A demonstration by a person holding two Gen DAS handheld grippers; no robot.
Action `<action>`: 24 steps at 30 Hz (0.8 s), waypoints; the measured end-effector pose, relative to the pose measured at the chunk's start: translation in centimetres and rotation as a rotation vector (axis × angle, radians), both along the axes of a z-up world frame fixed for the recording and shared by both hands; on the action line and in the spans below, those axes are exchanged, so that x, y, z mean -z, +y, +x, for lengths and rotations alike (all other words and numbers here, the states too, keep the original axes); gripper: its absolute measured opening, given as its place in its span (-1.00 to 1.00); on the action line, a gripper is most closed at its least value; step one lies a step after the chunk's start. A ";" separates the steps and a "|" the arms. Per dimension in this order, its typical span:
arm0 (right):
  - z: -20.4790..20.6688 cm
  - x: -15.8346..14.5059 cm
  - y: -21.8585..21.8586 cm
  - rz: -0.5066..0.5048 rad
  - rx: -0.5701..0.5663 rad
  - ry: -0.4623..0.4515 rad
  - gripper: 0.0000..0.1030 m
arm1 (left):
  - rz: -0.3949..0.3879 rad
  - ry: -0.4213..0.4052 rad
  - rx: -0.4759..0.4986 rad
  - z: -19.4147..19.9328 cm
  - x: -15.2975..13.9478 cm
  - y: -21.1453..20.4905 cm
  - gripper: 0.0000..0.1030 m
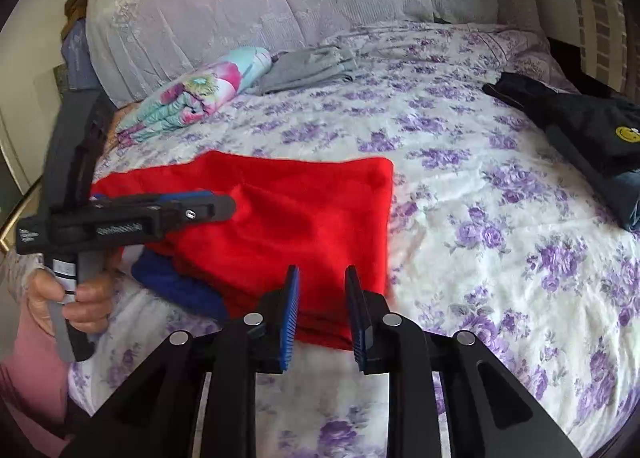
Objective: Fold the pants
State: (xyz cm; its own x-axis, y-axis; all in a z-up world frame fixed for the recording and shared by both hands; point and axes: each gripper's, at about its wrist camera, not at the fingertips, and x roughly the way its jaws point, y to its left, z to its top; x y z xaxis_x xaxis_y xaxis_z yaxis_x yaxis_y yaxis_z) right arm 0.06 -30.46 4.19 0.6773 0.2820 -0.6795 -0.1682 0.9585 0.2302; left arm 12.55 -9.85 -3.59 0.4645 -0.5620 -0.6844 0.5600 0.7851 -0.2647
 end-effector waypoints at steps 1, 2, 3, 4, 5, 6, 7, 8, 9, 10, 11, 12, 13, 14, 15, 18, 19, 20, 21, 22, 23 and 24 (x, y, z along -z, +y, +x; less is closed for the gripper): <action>-0.3 -0.3 0.2 0.005 -0.022 -0.012 -0.45 | -0.001 0.001 0.000 0.0 0.0 0.0 0.01; -0.4 0.1 0.6 -0.018 -0.031 0.000 -0.39 | -0.004 0.003 0.000 0.0 0.0 0.0 0.01; -0.4 0.9 0.8 -0.047 -0.027 0.020 -0.39 | -0.006 0.004 0.000 0.0 0.0 0.0 0.01; -0.4 1.9 1.0 -0.067 -0.026 0.035 -0.39 | -0.010 0.007 0.002 0.0 0.0 0.1 0.01; -0.5 2.1 1.1 -0.071 -0.024 0.022 -0.39 | -0.011 0.007 0.002 0.0 -0.1 0.1 0.01; -0.5 1.7 1.2 -0.083 -0.029 0.023 -0.38 | -0.007 0.004 0.001 0.0 0.0 0.0 0.01; -0.3 1.2 1.2 -0.074 -0.036 0.022 -0.37 | -0.003 0.001 0.000 -0.1 0.0 0.0 0.02; 0.0 0.4 1.0 -0.044 -0.041 0.007 -0.37 | 0.000 -0.003 0.000 -0.1 0.0 0.0 0.03; 0.5 -0.7 0.7 -0.001 -0.042 -0.024 -0.37 | 0.003 -0.006 0.001 -0.1 0.0 -0.1 0.04; 0.9 -1.2 0.7 0.007 -0.039 -0.041 -0.37 | 0.005 -0.008 0.002 -0.2 0.0 -0.1 0.07; 1.5 -1.6 0.9 -0.003 -0.030 -0.058 -0.37 | 0.006 -0.013 0.004 -0.3 0.0 -0.2 0.09; 2.3 -1.7 1.0 -0.022 -0.016 -0.064 -0.37 | 0.006 -0.015 0.003 -0.4 0.0 -0.2 0.09; 3.3 -1.2 1.3 -0.041 -0.004 -0.048 -0.37 | 0.005 -0.016 0.002 -0.5 0.0 -0.2 0.10; 4.3 -0.5 1.3 -0.052 0.002 -0.018 -0.37 | 0.006 -0.017 0.003 -0.5 0.0 -0.1 0.10; 5.2 0.6 1.5 -0.067 0.012 0.030 -0.33 | 0.007 -0.018 0.003 -0.5 0.0 -0.1 0.11; 5.8 2.3 1.9 -0.083 -0.001 0.082 -0.11 | 0.003 -0.015 0.002 -0.5 0.1 -0.1 0.12; 5.3 1.7 2.0 -0.078 -0.004 0.073 -0.05 | 0.004 -0.015 0.004 -0.5 0.1 -0.1 0.13; 4.8 1.1 2.0 -0.069 0.007 0.055 0.06 | 0.004 -0.016 0.003 -0.5 0.1 -0.2 0.14; 4.2 0.5 2.0 -0.057 0.011 0.027 0.15 | 0.006 -0.017 0.003 -0.5 0.1 -0.2 0.14; 3.4 -0.2 2.1 -0.042 0.004 -0.004 0.17 | 0.008 -0.019 0.002 -0.5 0.0 -0.3 0.14; 2.8 -0.9 2.2 -0.037 0.003 -0.028 0.21 | 0.012 -0.024 0.002 -0.6 -0.1 -0.3 0.14; 2.4 -1.4 2.2 -0.037 0.008 -0.047 0.23 | 0.013 -0.027 0.002 -0.6 -0.3 -0.3 0.14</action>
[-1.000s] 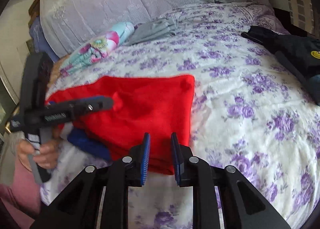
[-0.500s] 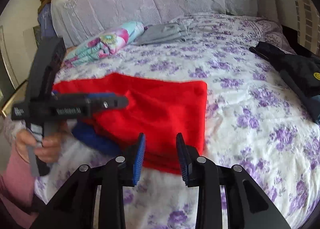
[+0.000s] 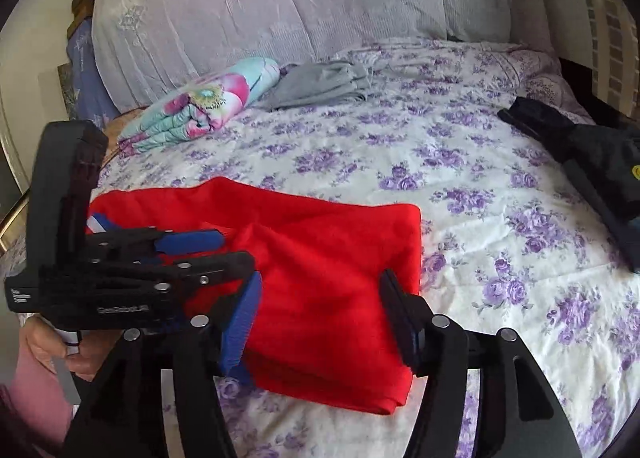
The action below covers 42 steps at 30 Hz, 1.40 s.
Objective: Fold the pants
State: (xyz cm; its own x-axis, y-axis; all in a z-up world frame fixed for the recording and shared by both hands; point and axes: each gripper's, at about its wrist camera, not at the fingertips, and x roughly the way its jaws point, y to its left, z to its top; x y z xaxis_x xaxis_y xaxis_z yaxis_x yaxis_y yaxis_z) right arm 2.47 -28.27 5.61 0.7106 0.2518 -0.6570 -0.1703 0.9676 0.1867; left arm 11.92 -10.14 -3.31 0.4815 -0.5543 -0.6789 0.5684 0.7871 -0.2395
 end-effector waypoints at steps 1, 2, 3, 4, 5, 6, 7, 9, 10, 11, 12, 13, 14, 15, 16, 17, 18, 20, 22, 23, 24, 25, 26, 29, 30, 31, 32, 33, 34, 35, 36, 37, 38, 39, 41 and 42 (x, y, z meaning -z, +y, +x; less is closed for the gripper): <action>-0.6 -0.5 0.1 -0.003 0.006 -0.019 0.24 | -0.001 0.000 0.000 0.0 -0.1 0.0 0.14; -0.8 -0.9 0.2 -0.005 0.010 -0.028 0.28 | -0.006 0.000 0.000 0.0 -0.4 0.1 0.15; -1.2 -1.3 0.3 -0.009 0.017 -0.039 0.32 | -0.013 0.001 -0.004 -0.1 -0.6 0.3 0.15; -1.3 -1.6 0.3 -0.011 0.022 -0.046 0.34 | -0.017 0.001 -0.009 -0.1 -0.9 0.5 0.16; -1.4 -1.8 0.5 -0.016 0.032 -0.052 0.36 | -0.021 -0.002 -0.017 -0.1 -1.2 0.8 0.20; -1.6 -2.0 0.7 -0.022 0.047 -0.058 0.37 | -0.023 -0.010 -0.030 -0.3 -1.7 1.2 0.24; -1.8 -2.2 1.0 -0.034 0.069 -0.063 0.37 | -0.025 -0.025 -0.050 -0.4 -2.2 1.9 0.33; -1.9 -2.3 1.6 -0.055 0.095 -0.061 0.38 | -0.027 -0.065 -0.102 -0.9 -3.7 3.6 0.52; -2.1 -2.4 2.1 -0.054 0.091 -0.067 0.42 | -0.024 -0.088 -0.134 -1.1 -4.4 4.7 0.64; -2.4 -2.4 2.5 -0.050 0.099 -0.075 0.62 | -0.020 -0.106 -0.159 -1.2 -5.0 5.7 0.71; -2.6 -2.4 2.9 -0.028 0.096 -0.087 0.65 | -0.012 -0.128 -0.191 -1.3 -5.7 7.3 0.73; -2.6 -2.6 4.0 0.003 0.035 -0.088 0.65 | -0.002 -0.140 -0.215 -1.3 -6.2 8.6 0.77; -2.5 -2.8 5.0 0.004 -0.019 -0.080 0.65 | 0.021 -0.147 -0.266 -1.2 -6.8 11.0 0.80; -2.4 -3.0 6.5 -0.013 -0.081 -0.078 0.65 | 0.040 -0.146 -0.303 -1.0 -7.0 12.6 0.80; -2.4 -3.2 8.8 -0.062 -0.149 -0.095 0.65 | 0.060 -0.141 -0.350 -0.6 -7.2 14.5 0.80; -2.5 -3.4 10.7 -0.106 -0.194 -0.115 0.65 | 0.077 -0.137 -0.405 -0.1 -7.3 17.1 0.81; -2.5 -3.5 12.4 -0.145 -0.236 -0.136 0.65 | 0.096 -0.129 -0.462 0.5 -7.2 19.6 0.81; -2.7 -3.7 17.2 -0.249 -0.339 -0.189 0.65 | 0.120 -0.104 -0.555 2.0 -6.7 23.8 0.81; -2.7 -3.5 21.3 -0.316 -0.437 -0.212 0.64 | 0.140 -0.071 -0.632 3.7 -6.0 27.2 0.81; -2.7 -3.4 23.1 -0.347 -0.485 -0.216 0.62 | 0.154 -0.054 -0.682 4.9 -5.6 29.1 0.81; -2.7 -3.1 24.9 -0.382 -0.526 -0.220 0.62 | 0.155 -0.049 -0.712 5.4 -5.3 30.2 0.81; -2.8 -2.7 27.1 -0.427 -0.576 -0.234 0.61 | 0.148 -0.045 -0.732 5.7 -5.0 31.0 0.81; -3.0 -2.5 28.4 -0.457 -0.604 -0.241 0.60 | 0.117 -0.035 -0.744 5.9 -4.6 31.9 0.81; -3.4 -1.6 32.4 -0.579 -0.683 -0.289 0.52 | 0.040 0.023 -0.711 6.4 -2.9 33.2 0.81; -3.5 -1.2 33.4 -0.620 -0.700 -0.307 0.52 | 0.047 0.039 -0.714 6.4 -2.5 32.9 0.81; -3.4 -0.7 34.5 -0.667 -0.714 -0.322 0.51 | 0.057 0.054 -0.722 6.5 -2.0 33.0 0.81; -3.2 -0.2 35.3 -0.706 -0.720 -0.326 0.51 | 0.059 0.059 -0.727 6.4 -1.7 33.2 0.81; -2.9 0.2 36.0 -0.738 -0.720 -0.323 0.48 | 0.055 0.064 -0.725 6.3 -1.4 33.5 0.81; -2.3 0.9 36.9 -0.783 -0.710 -0.311 0.45 | 0.030 0.077 -0.721 6.2 -1.3 33.7 0.81; -2.0 1.2 37.3 -0.809 -0.700 -0.305 0.39 | 0.006 0.082 -0.726 6.0 -1.4 34.1 0.81; -1.6 1.5 37.7 -0.833 -0.687 -0.301 0.39 | -0.015 0.085 -0.731 5.8 -1.4 34.5 0.81; -1.0 1.7 38.1 -0.847 -0.676 -0.290 0.39 | -0.029 0.085 -0.733 5.6 -1.6 34.7 0.81; -0.5 1.8 38.3 -0.855 -0.670 -0.275 0.38 | -0.044 0.083 -0.729 5.4 -1.7 35.0 0.81; 0.2 2.0 38.7 -0.864 -0.662 -0.256 0.38 | -0.053 0.080 -0.728 5.3 -1.8 35.2 0.81; 1.2 2.4 39.0 -0.881 -0.644 -0.238 0.37 | -0.084 0.074 -0.716 4.9 -2.1 35.4 0.81; 1.8 2.6 39.2 -0.887 -0.632 -0.228 0.37 | -0.099 0.073 -0.710 4.8 -2.2 35.6 0.81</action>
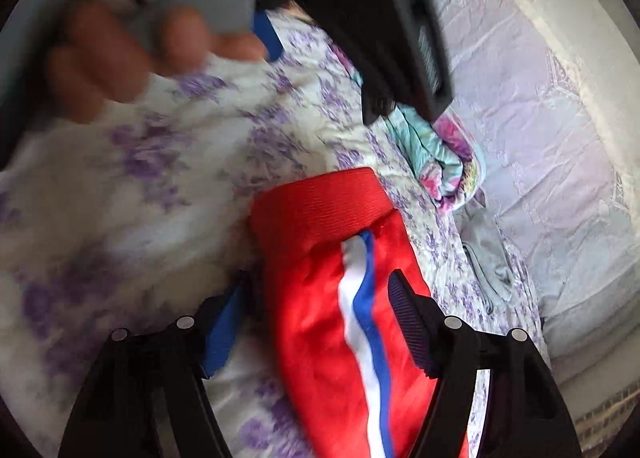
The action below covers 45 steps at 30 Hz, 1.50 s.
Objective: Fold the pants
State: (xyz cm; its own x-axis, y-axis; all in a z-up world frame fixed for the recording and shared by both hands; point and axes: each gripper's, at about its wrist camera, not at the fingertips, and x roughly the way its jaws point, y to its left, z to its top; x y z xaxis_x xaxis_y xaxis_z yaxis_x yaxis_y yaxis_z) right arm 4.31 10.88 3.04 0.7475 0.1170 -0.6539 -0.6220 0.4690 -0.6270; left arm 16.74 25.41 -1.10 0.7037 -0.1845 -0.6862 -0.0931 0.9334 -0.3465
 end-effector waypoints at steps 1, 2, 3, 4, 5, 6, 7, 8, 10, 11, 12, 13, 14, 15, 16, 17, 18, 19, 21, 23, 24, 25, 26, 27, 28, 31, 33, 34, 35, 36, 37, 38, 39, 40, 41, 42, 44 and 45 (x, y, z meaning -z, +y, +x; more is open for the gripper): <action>0.8 0.3 0.0 0.003 0.021 0.008 0.37 | -0.009 -0.003 0.003 0.0 0.0 0.1 0.81; 1.3 0.4 0.0 0.019 0.036 0.025 0.37 | -0.023 -0.003 0.006 -0.1 0.0 0.3 0.81; 1.7 0.4 -0.1 0.041 0.049 0.041 0.30 | -0.035 0.000 0.009 0.0 0.1 0.4 0.81; 1.9 0.3 -0.2 0.061 0.054 0.058 0.19 | -0.047 0.004 0.009 0.0 0.2 0.6 0.81; 2.0 0.4 -0.3 0.071 0.050 0.069 -0.06 | -0.056 0.009 0.005 0.0 0.4 0.8 0.81; 1.7 0.5 -0.3 0.079 0.048 0.069 -0.19 | -0.069 0.014 0.001 0.1 0.5 1.0 0.81; 1.5 0.5 -0.5 0.089 0.057 0.051 -0.25 | -0.080 0.017 0.000 0.1 0.6 1.2 0.81; 1.3 0.4 -0.7 0.109 0.062 0.038 -0.36 | -0.092 0.019 0.000 0.1 0.7 1.4 0.81; 1.3 -0.3 -1.7 0.174 0.090 0.030 -0.49 | -0.132 0.024 0.013 0.2 1.0 1.6 0.81; 1.5 -0.8 -2.4 0.221 0.101 0.039 -0.56 | -0.161 0.031 0.027 0.3 1.1 1.7 0.81; 1.7 -1.3 -3.0 0.264 0.115 0.047 -0.60 | -0.211 0.041 0.058 0.5 1.4 1.8 0.81; 1.8 -1.9 -3.9 0.313 0.131 0.054 -0.60 | -0.259 0.048 0.087 0.6 1.7 1.7 0.81; 1.8 -2.3 -4.4 0.353 0.138 0.060 -0.61 | -0.334 0.058 0.139 0.8 2.0 1.6 0.81; 1.9 -2.7 -5.1 0.390 0.155 0.060 -0.62 | -0.410 0.067 0.197 1.0 2.4 1.3 0.81; 2.0 -2.9 -5.4 0.408 0.159 0.057 -0.63 | -0.491 0.081 0.269 1.3 2.8 0.8 0.81; 1.9 -3.1 -5.6 0.421 0.162 0.053 -0.63 | -0.532 0.095 0.312 1.5 3.0 0.3 0.81; 1.8 -3.1 -5.8 0.430 0.161 0.052 -0.63 | -0.580 0.120 0.370 1.7 3.4 -0.6 0.81; 1.8 -3.2 -5.9 0.439 0.156 0.055 -0.63 | -0.601 0.133 0.396 1.9 3.6 -1.1 0.81; 1.6 -3.1 -6.1 0.444 0.153 0.055 -0.63 | -0.640 0.171 0.450 2.2 4.2 -2.5 0.81; 1.5 -2.8 -6.2 0.446 0.139 0.055 -0.63 | -0.697 0.187 0.479 2.5 4.6 -3.0 0.81; 1.5 -2.7 -6.1 0.439 0.132 0.045 -0.63 | -0.731 0.197 0.500 2.7 4.8 -3.3 0.81; 1.2 -2.7 -6.1 0.434 0.127 0.035 -0.63 | -0.752 0.201 0.505 2.7 5.0 -3.5 0.81; 1.0 -2.7 -6.1 0.432 0.124 0.030 -0.63 | -0.770 0.202 0.511 2.8 5.0 -3.6 0.81; 0.9 -2.6 -6.1 0.432 0.121 0.031 -0.63 | -0.792 0.195 0.515 2.8 5.1 -3.7 0.81; 0.8 -2.6 -6.1 0.433 0.117 0.033 -0.63 | -0.808 0.197 0.521 2.9 5.1 -3.9 0.81; 0.6 -2.4 -6.0 0.424 0.106 0.030 -0.63 | -0.919 0.187 0.561 3.4 5.2 -3.8 0.81; 0.4 -2.4 -5.9 0.431 0.104 0.048 -0.63 | -0.952 0.169 0.569 3.4 4.8 -3.5 0.81; 0.3 -2.3 -5.8 0.427 0.100 0.045 -0.63 | -0.925 0.164 0.560 3.3 4.7 -3.5 0.81; 0.1 -2.2 -5.7 0.419 0.096 0.037 -0.63 | -0.878 0.168 0.548 3.4 4.6 -4.0 0.81; 0.0 -2.0 -5.6 0.412 0.090 0.032 -0.63 | -0.849 0.188 0.548 3.6 4.8 -4.5 0.81; -0.1 -1.8 -5.4 0.403 0.085 0.025 -0.62 | -0.841 0.218 0.564 3.8 5.1 -5.4 0.80; -0.3 -1.7 -5.3 0.396 0.082 0.022 -0.62 | -0.837 0.235 0.574 4.0 5.3 -6.0 0.79; -0.4 -1.6 -5.2 0.391 0.077 0.018 -0.61 | -0.825 0.244 0.579 4.1 5.4 -6.5 0.77; -0.6 -1.4 -5.0 0.382 0.074 0.011 -0.60 | -0.803 0.244 0.581 4.2 5.3 -7.1 0.52; -0.7 -1.4 -5.0 0.373 0.073 -0.001 -0.54 | -0.789 0.251 0.576 4.4 5.4 -7.3 0.25; -1.0 -1.4 -4.9 0.360 0.072 -0.017 -0.34 | -0.790 0.262 0.561 4.6 5.8 -7.3 0.10; -2.2 -1.6 -5.2 0.345 0.066 -0.077 0.23 | -0.852 0.297 0.529 5.3 7.1 -6.9 -0.21; -3.2 -2.0 -5.7 0.352 0.048 -0.124 0.29 | -0.875 0.307 0.518 5.4 7.5 -6.5 -0.24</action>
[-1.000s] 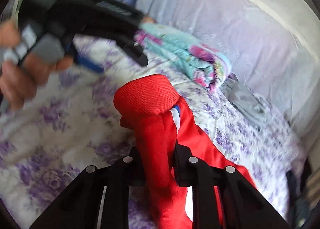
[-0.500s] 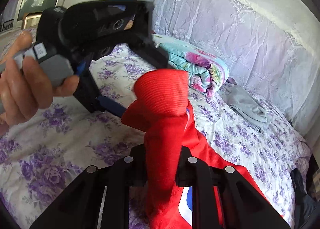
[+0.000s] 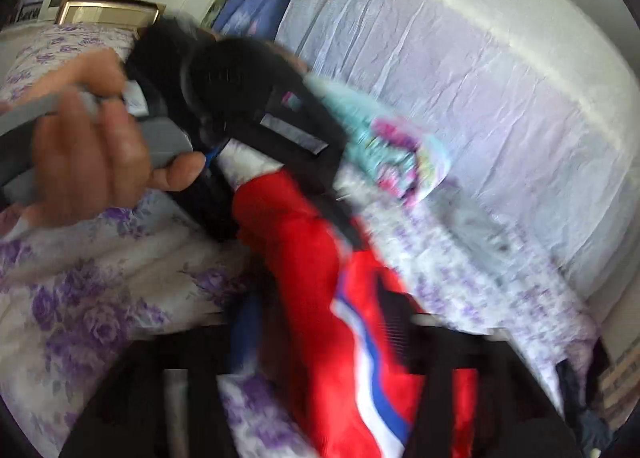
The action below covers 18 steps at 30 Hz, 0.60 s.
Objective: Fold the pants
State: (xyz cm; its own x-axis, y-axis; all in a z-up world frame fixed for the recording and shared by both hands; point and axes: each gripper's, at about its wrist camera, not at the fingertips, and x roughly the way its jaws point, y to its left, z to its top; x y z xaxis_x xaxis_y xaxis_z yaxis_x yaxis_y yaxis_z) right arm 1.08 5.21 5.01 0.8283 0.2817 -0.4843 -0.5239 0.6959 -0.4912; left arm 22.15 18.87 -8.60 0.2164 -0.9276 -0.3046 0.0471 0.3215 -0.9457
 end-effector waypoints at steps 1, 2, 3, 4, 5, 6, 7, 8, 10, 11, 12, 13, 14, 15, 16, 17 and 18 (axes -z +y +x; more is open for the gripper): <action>-0.6 -0.1 -0.4 -0.004 -0.007 -0.019 0.29 | -0.010 0.011 0.007 0.2 0.3 0.0 -0.26; -1.0 -0.1 -0.8 -0.010 -0.009 -0.028 0.29 | -0.003 0.002 0.011 0.2 0.0 -0.2 -0.26; -1.4 -0.1 -1.3 -0.010 -0.004 -0.030 0.29 | 0.012 -0.013 0.017 0.1 -0.3 -0.3 -0.26; -1.6 -0.1 -2.1 -0.006 0.012 -0.025 0.29 | 0.021 -0.027 0.025 0.0 -0.6 -0.4 -0.27; -1.7 -0.1 -2.8 -0.006 0.033 -0.017 0.29 | 0.018 -0.040 0.028 -0.1 -1.0 -0.2 -0.28; -1.6 -0.2 -3.3 -0.001 0.049 -0.007 0.29 | 0.008 -0.045 0.034 0.1 -1.2 -0.4 -0.29; -1.5 -0.5 -4.3 0.026 0.060 0.021 0.28 | -0.007 -0.048 0.036 0.0 -1.4 -0.4 -0.30; -1.4 -0.9 -5.2 0.067 0.063 0.055 0.26 | -0.020 -0.054 0.037 0.0 -1.8 -0.5 -0.30; -0.9 -2.2 -7.8 0.212 0.068 0.161 0.26 | -0.027 -0.074 0.052 -0.2 -2.7 -0.9 -0.32; -0.5 -2.7 -9.2 0.282 0.081 0.200 0.25 | -0.033 -0.089 0.056 -0.3 -3.3 -1.3 -0.32; 0.0 -3.2 -10.9 0.361 0.109 0.234 0.16 | -0.034 -0.099 0.066 -0.5 -3.7 -1.6 -0.32; 0.6 -3.4 -12.4 0.416 0.148 0.253 0.08 | -0.032 -0.110 0.071 -0.6 -4.2 -1.9 -0.33; 1.2 -3.3 -13.9 0.454 0.203 0.263 -0.10 | -0.033 -0.121 0.079 -0.7 -4.8 -2.4 -0.33; 1.5 -3.1 -14.7 0.467 0.245 0.264 -0.29 | -0.034 -0.128 0.085 -0.8 -5.2 -2.8 -0.33; 1.9 -2.9 -16.0 0.501 0.275 0.283 -0.34 | -0.032 -0.135 0.090 -0.9 -5.5 -3.1 -0.33; 2.0 -3.0 -17.2 0.576 0.254 0.330 -0.34 | -0.027 -0.146 0.093 -0.8 -6.0 -3.7 -0.33; 2.1 -3.1 -18.5 0.680 0.199 0.392 -0.31 | -0.027 -0.150 0.092 -0.7 -6.1 -4.0 -0.33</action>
State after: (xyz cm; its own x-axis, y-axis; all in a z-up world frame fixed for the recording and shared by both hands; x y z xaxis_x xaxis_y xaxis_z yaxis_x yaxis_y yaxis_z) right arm 3.19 -13.34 8.07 0.6993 0.4844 -0.5258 -0.4052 0.8745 0.2666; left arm 21.48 14.84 -2.46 0.1710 -0.9531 -0.2499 0.2166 0.2838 -0.9341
